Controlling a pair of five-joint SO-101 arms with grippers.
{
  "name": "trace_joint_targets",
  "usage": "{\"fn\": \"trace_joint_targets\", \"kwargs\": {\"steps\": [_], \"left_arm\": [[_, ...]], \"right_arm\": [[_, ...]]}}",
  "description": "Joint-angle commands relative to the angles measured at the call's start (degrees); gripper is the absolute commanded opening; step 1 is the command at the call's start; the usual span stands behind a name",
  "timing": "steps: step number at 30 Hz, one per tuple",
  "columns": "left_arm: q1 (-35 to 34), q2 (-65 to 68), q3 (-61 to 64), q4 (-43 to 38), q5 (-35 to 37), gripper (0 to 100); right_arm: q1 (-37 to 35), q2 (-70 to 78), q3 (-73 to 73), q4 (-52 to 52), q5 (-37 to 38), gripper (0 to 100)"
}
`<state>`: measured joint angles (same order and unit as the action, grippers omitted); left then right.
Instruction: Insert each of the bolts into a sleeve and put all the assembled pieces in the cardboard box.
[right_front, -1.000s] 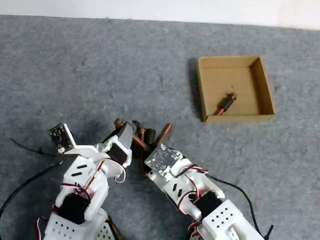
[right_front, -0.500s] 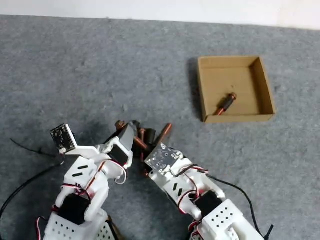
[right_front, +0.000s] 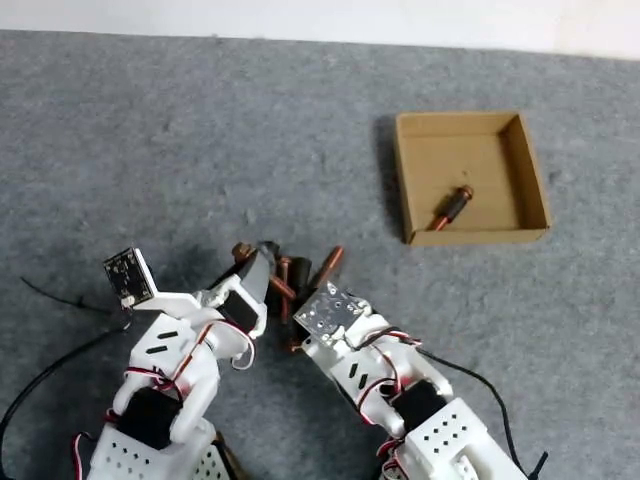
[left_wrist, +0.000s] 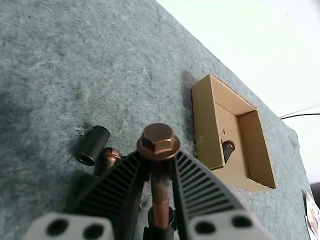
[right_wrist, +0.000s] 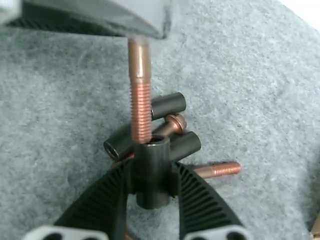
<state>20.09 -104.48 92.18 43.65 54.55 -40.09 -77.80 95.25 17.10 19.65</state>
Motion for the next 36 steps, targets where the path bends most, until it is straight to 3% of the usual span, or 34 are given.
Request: {"fn": "trace_joint_targets", "kwargs": {"steps": [1, 36], "left_arm": [[2.42, -0.31, 0.57, 0.88, -0.26, 1], [-2.77, -0.31, 4.09, -4.75, -0.26, 1]], "right_arm": [[-0.04, -1.27, -0.66, -1.71, 0.18, 0.3], [-3.56, -1.36, -0.57, -1.54, 0.44, 0.3]]}}
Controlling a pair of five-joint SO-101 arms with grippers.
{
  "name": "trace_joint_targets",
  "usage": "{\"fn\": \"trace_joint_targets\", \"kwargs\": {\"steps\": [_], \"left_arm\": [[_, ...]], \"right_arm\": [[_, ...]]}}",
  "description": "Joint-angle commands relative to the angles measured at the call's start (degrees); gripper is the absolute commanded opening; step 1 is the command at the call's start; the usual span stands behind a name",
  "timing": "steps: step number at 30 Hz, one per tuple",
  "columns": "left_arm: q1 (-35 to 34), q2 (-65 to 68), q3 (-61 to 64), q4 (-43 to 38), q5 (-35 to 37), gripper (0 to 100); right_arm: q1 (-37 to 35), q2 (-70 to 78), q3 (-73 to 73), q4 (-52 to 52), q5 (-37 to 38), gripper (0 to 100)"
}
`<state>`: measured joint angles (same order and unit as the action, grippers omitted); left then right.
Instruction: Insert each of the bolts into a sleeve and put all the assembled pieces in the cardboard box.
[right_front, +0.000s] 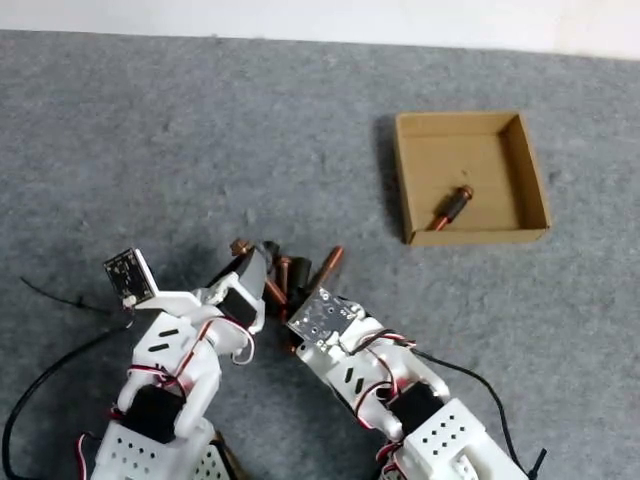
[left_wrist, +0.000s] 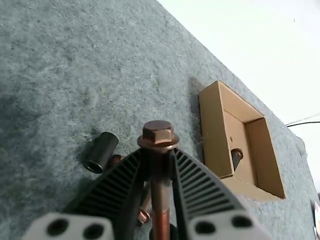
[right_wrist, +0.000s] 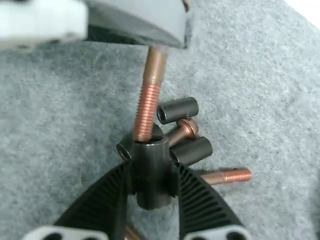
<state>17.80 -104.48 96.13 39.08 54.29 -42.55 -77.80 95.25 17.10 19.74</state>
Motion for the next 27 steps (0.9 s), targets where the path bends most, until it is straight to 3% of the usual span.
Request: {"fn": "trace_joint_targets", "kwargs": {"steps": [1, 27], "left_arm": [[-1.01, -0.31, 0.13, -0.26, 0.0, 1], [-3.03, -0.31, -0.48, -0.97, 0.0, 1]], "right_arm": [[-1.19, -1.36, -0.57, -1.54, 0.35, 0.3], [-3.65, -1.36, -0.31, -1.45, 0.44, 0.3]]}}
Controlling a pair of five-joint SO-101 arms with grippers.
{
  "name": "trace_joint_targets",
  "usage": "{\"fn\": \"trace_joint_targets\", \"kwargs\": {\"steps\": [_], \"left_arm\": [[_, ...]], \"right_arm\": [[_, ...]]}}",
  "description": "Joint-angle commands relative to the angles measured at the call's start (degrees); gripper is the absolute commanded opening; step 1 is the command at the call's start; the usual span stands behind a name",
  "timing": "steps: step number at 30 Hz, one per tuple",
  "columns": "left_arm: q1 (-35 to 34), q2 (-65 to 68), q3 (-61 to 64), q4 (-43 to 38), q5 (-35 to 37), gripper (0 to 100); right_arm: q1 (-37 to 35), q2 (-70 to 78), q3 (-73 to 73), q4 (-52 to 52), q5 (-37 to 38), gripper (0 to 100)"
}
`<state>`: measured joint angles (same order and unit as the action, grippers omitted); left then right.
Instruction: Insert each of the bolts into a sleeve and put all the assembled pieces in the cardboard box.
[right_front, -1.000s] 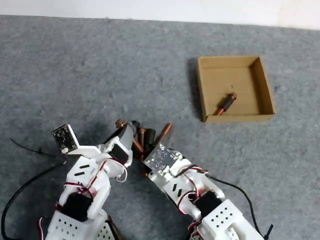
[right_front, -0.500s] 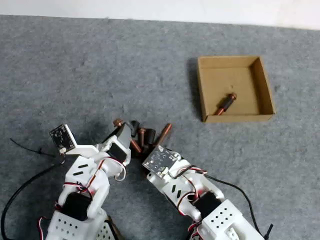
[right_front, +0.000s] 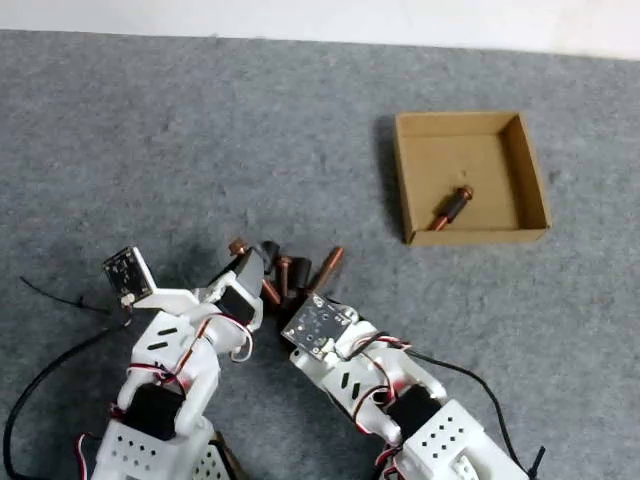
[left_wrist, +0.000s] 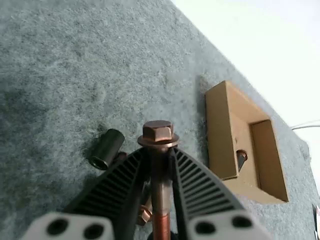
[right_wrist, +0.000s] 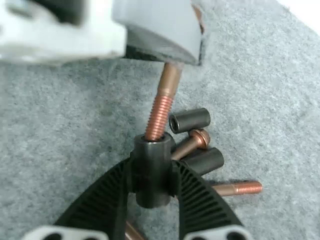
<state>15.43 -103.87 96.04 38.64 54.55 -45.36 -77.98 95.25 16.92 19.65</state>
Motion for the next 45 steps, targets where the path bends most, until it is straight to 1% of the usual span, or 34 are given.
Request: {"fn": "trace_joint_targets", "kwargs": {"steps": [1, 7, 13, 18, 22, 25, 29, 31, 36, 45], "left_arm": [[-0.48, -0.92, -0.31, -0.53, -0.26, 1], [-0.31, -0.92, 0.13, -0.35, -0.26, 1], [2.51, -0.92, 0.04, -0.26, -0.26, 1], [3.38, -0.92, -0.04, -0.26, -0.26, 1], [4.44, -0.92, -0.13, -0.18, -4.04, 1], [4.97, -0.92, -1.36, 2.2, -4.48, 1], [5.67, -0.92, -4.62, 8.0, -4.48, 1], [7.08, -0.92, -5.41, 9.93, -4.48, 1], [9.01, -0.92, -5.49, 10.81, -4.57, 1], [9.1, -0.92, -5.32, 10.81, -4.57, 1]], "right_arm": [[-0.75, -1.19, -0.31, -1.27, 0.53, 0.3], [0.04, -1.19, -0.4, -1.27, 0.53, 0.3], [2.15, -1.19, -0.57, -1.27, 0.53, 0.3], [2.15, -1.19, -0.66, -1.36, 0.53, 0.3], [2.15, -1.19, -0.57, -1.36, 0.53, 0.3], [2.15, -1.19, -0.57, -1.36, 0.53, 0.3], [2.24, -1.19, -0.48, -1.45, 0.53, 0.3], [2.24, -1.19, -0.48, -1.45, 0.53, 0.3], [5.76, -1.19, -0.66, -1.45, 0.26, 0.3], [6.2, -1.19, -0.66, -1.45, 0.18, 0.3]]}}
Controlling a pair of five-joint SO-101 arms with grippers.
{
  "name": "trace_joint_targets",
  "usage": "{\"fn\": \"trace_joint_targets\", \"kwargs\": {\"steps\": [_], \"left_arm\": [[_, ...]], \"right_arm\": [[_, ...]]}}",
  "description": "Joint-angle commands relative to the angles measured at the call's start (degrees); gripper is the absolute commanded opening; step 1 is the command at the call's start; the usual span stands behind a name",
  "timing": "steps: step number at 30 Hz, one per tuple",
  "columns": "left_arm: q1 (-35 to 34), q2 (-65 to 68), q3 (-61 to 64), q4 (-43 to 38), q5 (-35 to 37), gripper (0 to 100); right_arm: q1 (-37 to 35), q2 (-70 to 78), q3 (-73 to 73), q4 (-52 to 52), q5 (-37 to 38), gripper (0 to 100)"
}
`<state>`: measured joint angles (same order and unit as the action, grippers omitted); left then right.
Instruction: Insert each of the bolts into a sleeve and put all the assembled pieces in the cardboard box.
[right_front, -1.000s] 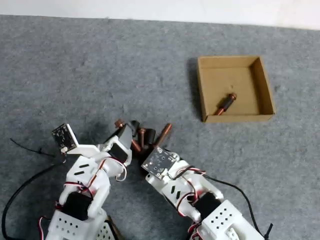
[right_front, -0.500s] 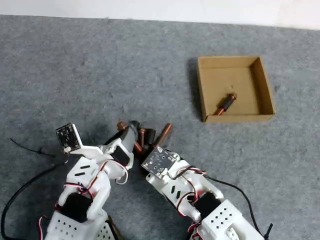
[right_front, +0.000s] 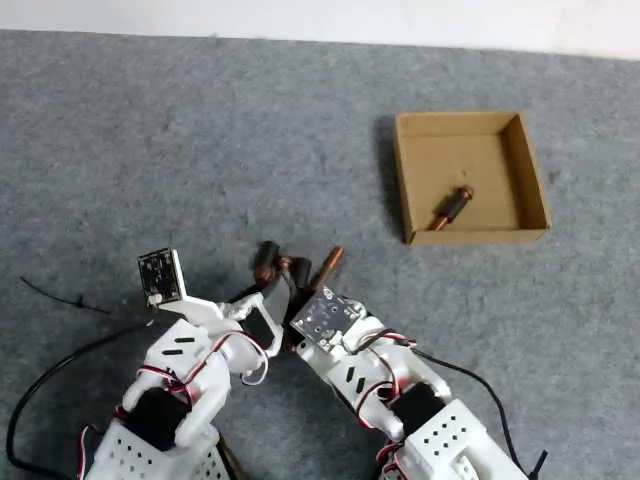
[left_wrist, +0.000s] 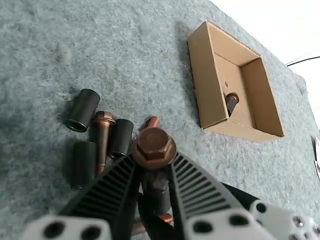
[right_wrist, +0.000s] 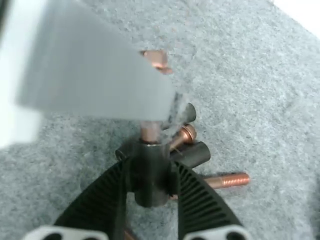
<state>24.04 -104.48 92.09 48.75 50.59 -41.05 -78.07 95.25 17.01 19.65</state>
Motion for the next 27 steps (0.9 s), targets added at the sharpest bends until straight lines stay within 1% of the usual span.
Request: {"fn": "trace_joint_targets", "kwargs": {"steps": [1, 10, 12, 16, 18, 25, 27], "left_arm": [[0.48, -0.31, -1.36, 0.7, -0.62, 1], [0.48, -0.31, -1.54, 0.7, -0.62, 2], [0.48, -0.31, -1.36, 0.7, -0.62, 9], [0.48, -0.31, -1.1, 1.85, -0.62, 32], [0.57, -0.31, -1.63, 3.08, -0.53, 38], [-0.48, -0.31, -2.77, 3.34, 0.09, 35], [-3.21, -0.31, -3.82, 3.34, 2.81, 35]], "right_arm": [[1.89, -1.1, -0.57, -1.54, 0.18, 0.3], [1.89, -1.1, -0.48, -1.54, 0.18, 0.3], [1.89, -1.1, -0.48, -1.54, 0.18, 0.3], [1.89, -1.1, -0.4, -1.54, 0.18, 0.3], [1.89, -1.1, -0.4, -1.54, 0.26, 0.3], [1.98, -1.1, -0.31, -1.54, 0.35, 0.3], [2.07, -1.1, -0.31, -1.54, 0.35, 0.3]]}}
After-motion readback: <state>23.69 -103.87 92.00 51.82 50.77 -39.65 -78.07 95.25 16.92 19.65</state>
